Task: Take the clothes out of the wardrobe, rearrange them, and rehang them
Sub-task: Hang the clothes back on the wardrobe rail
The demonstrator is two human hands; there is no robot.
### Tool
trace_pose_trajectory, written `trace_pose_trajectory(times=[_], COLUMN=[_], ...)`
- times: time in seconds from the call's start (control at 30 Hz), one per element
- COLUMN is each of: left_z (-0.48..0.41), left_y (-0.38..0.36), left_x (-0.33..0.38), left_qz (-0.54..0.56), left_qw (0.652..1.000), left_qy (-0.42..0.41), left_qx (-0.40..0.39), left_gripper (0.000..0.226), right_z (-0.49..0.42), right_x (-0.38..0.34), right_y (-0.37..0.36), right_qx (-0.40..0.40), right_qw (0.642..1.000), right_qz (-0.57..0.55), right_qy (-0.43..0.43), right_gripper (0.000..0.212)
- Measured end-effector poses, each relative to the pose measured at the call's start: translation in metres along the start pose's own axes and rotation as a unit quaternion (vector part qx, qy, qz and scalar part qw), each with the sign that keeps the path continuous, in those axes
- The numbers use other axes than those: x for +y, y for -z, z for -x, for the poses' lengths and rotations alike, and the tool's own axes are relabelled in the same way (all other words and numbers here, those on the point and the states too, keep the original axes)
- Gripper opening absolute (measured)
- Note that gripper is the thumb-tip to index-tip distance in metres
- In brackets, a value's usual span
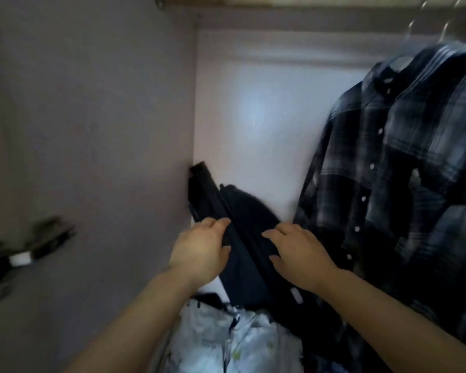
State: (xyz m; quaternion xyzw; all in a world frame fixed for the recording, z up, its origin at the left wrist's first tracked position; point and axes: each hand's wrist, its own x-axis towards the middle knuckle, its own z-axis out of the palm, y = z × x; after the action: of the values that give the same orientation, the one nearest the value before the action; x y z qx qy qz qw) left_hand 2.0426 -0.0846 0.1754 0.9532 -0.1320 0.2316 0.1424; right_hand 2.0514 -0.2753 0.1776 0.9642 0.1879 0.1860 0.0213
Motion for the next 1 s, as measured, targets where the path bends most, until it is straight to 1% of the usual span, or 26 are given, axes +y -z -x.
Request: trace_pose_trajectory(times=[0.1, 0.17, 0.27, 0.37, 0.43, 0.53, 0.63, 0.8, 1.0], left_z=[0.059, 0.104, 0.172, 0.244, 0.295, 0.370, 0.441, 0.549, 0.653], left_y=[-0.028, -0.046, -0.065, -0.076, -0.079, -0.076, -0.065, -0.035, 0.005], left_x=[-0.026, -0.043, -0.059, -0.059, -0.049, -0.026, 0.005, 0.059, 0.115], left_qz=[-0.009, -0.008, -0.021, -0.015, -0.006, -0.011, -0.023, -0.029, -0.030], left_qw=[0.993, 0.982, 0.958, 0.919, 0.886, 0.833, 0.770, 0.656, 0.536], left_qy=[0.085, 0.143, 0.237, 0.347, 0.422, 0.523, 0.613, 0.742, 0.843], left_qx=[-0.079, -0.127, -0.160, -0.184, -0.192, -0.182, -0.174, -0.132, -0.037], left_gripper=[0.057, 0.056, 0.056, 0.057, 0.058, 0.057, 0.056, 0.054, 0.057], right_z=[0.022, 0.037, 0.060, 0.087, 0.110, 0.144, 0.183, 0.261, 0.361], right_x=[-0.038, -0.062, -0.097, -0.130, -0.152, -0.190, -0.234, -0.312, -0.409], right_y=[-0.051, -0.082, -0.122, -0.153, -0.170, -0.186, -0.191, -0.177, -0.138], right_qx=[-0.052, -0.092, -0.138, -0.179, -0.207, -0.236, -0.259, -0.299, -0.311], right_qw=[0.997, 0.991, 0.977, 0.955, 0.932, 0.895, 0.853, 0.759, 0.642], right_qz=[-0.045, -0.073, -0.102, -0.122, -0.138, -0.147, -0.149, -0.165, -0.168], right_qy=[0.027, 0.063, 0.126, 0.203, 0.262, 0.349, 0.428, 0.555, 0.681], right_gripper=[0.051, 0.049, 0.050, 0.047, 0.044, 0.043, 0.044, 0.050, 0.047])
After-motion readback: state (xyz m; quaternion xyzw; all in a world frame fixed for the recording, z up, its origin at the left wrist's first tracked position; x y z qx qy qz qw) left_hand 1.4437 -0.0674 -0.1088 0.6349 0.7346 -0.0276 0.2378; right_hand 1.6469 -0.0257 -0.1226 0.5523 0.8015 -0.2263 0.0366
